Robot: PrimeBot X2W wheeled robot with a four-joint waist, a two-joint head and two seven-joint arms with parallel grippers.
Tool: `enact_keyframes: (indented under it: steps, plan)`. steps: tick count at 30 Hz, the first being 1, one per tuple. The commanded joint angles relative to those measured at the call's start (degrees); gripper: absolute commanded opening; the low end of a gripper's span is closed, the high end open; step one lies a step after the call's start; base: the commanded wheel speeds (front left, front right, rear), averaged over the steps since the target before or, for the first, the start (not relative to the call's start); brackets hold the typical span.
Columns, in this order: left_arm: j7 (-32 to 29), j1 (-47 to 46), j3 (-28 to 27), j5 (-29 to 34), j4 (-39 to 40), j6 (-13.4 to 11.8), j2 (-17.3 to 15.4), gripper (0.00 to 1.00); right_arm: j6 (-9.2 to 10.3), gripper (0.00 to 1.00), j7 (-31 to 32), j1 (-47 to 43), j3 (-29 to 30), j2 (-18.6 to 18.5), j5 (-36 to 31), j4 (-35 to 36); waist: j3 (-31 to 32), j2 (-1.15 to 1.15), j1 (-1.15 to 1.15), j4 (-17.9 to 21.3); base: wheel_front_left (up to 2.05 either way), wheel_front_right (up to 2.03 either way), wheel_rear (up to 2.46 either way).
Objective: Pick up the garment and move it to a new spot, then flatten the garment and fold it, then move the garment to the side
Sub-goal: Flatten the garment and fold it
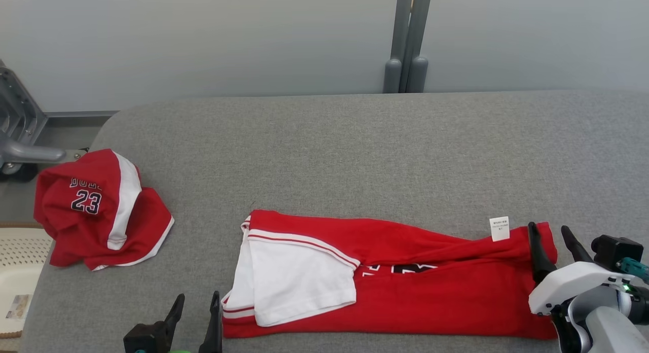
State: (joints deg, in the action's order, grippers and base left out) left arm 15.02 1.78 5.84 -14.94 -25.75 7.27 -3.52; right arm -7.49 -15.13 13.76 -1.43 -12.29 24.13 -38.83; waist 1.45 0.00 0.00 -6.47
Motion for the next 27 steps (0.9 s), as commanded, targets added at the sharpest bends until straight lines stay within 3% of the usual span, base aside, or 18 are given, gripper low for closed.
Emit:
enact_keyframes:
  steps: [1,27]
  plan:
    - [0.2,0.9,0.0,0.4,0.2,0.2,0.1,1.00,0.01,1.00,0.0,0.6,0.2,-0.2,0.4,-0.3,-0.1,0.00,0.00,-0.2,0.00,0.00,0.00]
    - [0.2,1.5,0.7,0.7,0.9,0.3,0.3,1.00,0.01,1.00,0.0,-0.9,0.4,0.1,0.5,-1.6,0.2,0.00,0.00,0.3,0.00,0.00,0.00]
